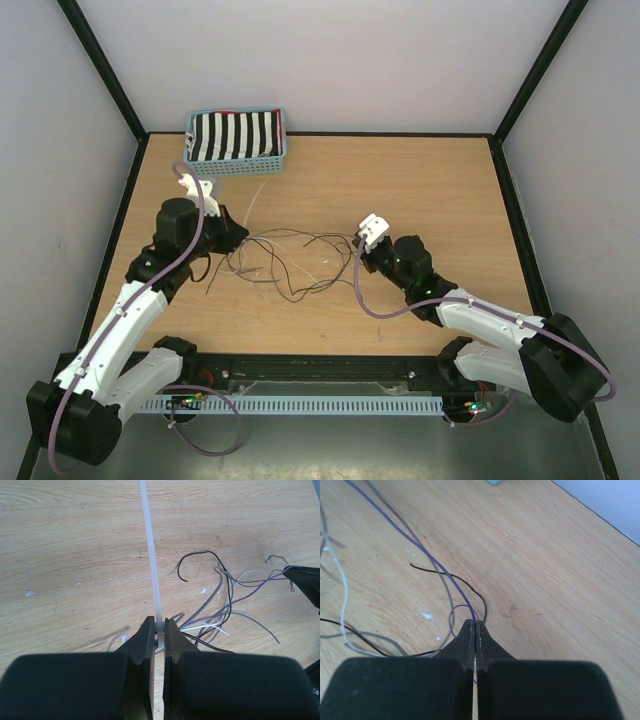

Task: Zip-tie the wires
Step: Adjust the cable at the center of the board.

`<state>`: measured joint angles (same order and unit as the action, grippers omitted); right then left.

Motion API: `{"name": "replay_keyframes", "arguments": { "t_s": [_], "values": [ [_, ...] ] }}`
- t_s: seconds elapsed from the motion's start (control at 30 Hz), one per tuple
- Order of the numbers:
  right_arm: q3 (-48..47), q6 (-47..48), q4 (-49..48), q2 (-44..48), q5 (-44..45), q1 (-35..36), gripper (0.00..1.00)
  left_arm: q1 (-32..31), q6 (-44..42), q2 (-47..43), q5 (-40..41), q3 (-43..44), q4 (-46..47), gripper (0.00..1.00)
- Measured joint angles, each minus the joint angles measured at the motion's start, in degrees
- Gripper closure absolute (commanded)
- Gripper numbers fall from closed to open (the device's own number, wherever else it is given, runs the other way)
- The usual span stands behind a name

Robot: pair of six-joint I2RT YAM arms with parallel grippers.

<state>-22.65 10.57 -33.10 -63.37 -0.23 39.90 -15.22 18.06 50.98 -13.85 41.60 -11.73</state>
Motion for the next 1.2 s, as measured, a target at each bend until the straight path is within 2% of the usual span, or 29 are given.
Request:
{"name": "replay_keyframes", "arguments": {
  "t_s": [0.33,0.5,0.53,0.6,0.67,0.83,1.03,1.2],
  "values": [
    [0.8,-3.2,1.1,1.1,5.9,-2.4,1.0,0.4,0.0,0.1,0.5,0.0,-0.1,1.0],
    [1.0,-4.4,1.3,1.2,4.5,-3.2,1.0,0.5,0.0,0.1,0.4,0.0,-0.2,1.0],
    [1.0,-4.4,1.3,1.2,3.8,-3.2,0.95,0.5,0.0,0.1,0.4,0.0,-0.2,1.0],
    [1.0,-4.4,1.3,1.2,2.1,-3.2,0.68,0.5,-0.1,0.1,0.3,0.0,-0.1,1.0],
    [1.0,-4.6,1.7,1.3,0.1,-3.2,0.49,0.5,-0.5,0.1,-0.1,0.0,0.1,1.0],
    [-0.6,-6.0,5.5,3.4,-6.7,-3.2,0.28,0.5,-2.1,0.1,-1.6,0.0,0.9,1.0],
    [-14.2,-14.4,14.7,3.3,-14.7,-3.2,0.17,0.5,-3.8,0.0,-3.3,-0.4,2.3,1.0],
    [-20.6,-22.7,14.3,3.3,-15.3,-3.2,0.2,0.5,-4.2,0.0,-4.5,-0.8,3.5,1.0]
  ]
}}
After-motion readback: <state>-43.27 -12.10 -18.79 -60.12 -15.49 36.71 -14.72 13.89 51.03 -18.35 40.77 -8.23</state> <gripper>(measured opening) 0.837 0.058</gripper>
